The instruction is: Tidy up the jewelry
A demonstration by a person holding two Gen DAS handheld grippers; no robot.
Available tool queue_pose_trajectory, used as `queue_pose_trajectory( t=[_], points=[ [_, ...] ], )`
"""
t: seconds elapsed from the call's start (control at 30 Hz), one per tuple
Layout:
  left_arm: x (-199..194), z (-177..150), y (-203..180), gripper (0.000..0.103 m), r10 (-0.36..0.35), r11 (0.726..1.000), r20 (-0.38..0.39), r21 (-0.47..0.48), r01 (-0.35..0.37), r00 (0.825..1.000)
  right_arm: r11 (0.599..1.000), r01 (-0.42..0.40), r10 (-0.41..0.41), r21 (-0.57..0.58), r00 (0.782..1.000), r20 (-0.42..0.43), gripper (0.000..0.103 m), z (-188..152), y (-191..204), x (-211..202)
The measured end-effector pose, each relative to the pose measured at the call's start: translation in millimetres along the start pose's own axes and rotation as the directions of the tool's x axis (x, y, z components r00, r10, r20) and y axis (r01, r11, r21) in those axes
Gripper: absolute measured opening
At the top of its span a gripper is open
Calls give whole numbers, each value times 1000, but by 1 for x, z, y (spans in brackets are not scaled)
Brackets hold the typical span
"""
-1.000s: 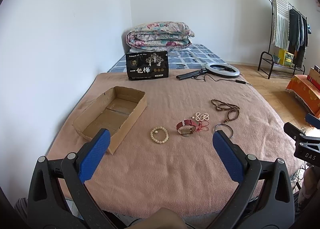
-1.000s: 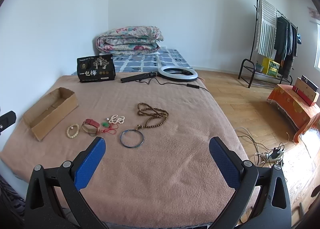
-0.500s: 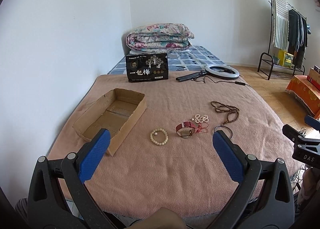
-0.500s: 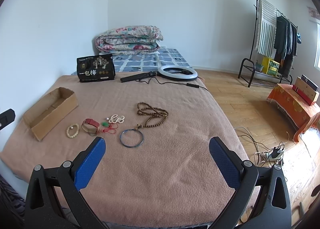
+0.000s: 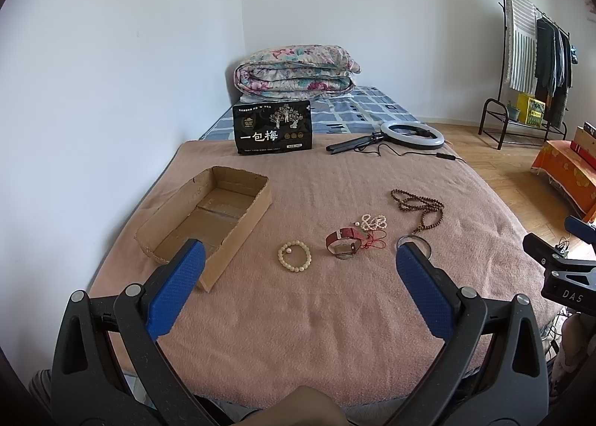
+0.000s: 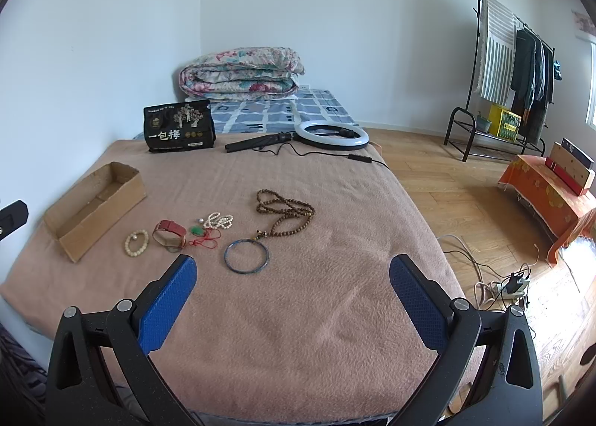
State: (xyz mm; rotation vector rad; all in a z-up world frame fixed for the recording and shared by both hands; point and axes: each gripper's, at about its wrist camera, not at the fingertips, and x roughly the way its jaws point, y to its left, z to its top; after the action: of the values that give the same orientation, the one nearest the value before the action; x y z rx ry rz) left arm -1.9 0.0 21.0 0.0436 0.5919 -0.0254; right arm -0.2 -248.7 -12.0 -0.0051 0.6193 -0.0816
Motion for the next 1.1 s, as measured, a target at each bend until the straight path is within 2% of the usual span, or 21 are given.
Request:
queue_pose_trajectory(
  t=[1.1],
  points=[
    [-3,5,-7,103,0,1000,-6,3,0,1000,1000,2,-2,0,1000,-2,102,-1,1,0]
  ],
)
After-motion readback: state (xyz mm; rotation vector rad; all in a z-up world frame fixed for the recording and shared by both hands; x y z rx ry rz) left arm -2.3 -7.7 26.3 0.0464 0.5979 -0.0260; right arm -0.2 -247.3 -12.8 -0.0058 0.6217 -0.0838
